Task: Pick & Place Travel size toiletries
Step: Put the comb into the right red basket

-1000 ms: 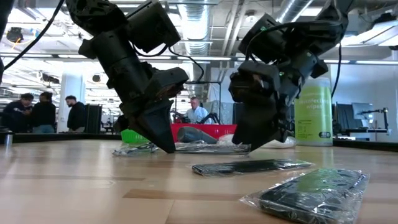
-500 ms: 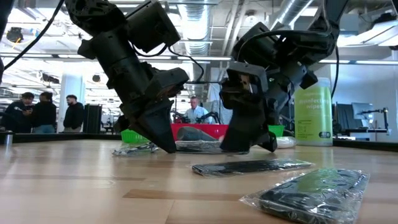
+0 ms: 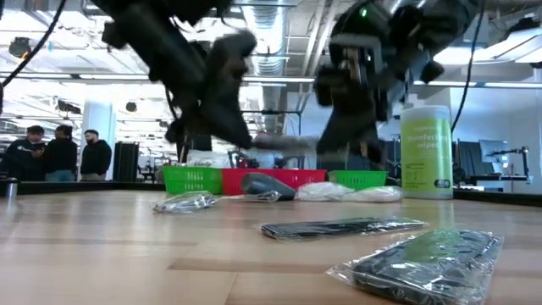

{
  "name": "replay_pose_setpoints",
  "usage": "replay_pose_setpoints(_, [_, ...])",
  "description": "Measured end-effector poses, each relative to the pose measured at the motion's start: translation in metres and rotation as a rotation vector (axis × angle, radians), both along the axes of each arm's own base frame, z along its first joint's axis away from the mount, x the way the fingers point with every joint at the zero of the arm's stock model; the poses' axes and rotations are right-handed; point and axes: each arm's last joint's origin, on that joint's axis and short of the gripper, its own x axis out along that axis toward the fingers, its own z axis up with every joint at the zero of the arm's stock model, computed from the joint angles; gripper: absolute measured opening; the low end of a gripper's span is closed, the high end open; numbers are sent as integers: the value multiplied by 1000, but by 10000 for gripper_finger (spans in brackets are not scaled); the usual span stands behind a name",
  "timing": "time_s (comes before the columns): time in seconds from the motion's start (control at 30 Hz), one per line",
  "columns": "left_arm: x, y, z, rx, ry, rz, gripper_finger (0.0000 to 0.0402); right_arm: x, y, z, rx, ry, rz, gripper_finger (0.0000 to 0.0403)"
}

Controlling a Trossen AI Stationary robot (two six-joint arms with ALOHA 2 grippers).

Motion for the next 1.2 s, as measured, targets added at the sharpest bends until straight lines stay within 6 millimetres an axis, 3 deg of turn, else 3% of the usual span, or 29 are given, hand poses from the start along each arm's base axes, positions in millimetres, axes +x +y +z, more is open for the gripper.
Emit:
replay_pose_setpoints(0.27, [-38,15,52,144,-224,225,4,-44,-47,71,-143,-114,-342,2])
replay_pose_setpoints(0.4, [-56,22,62,171,-274,279,4,-69,-73,87,-176,-109,-487,1])
replay_pose_setpoints(0.53, [-66,24,64,169,-296,287,4,-80,-98,90,-184,-81,-596,1])
replay_pose_setpoints(0.67, [-68,24,64,166,-302,290,4,-70,-122,89,-152,-54,-666,1])
replay_pose_setpoints(0.93, [-66,23,62,161,-299,283,4,-14,-175,76,-95,258,-704,0])
replay_pose_setpoints(1.2, [-66,18,62,177,-292,249,4,35,-221,64,-85,437,-672,5])
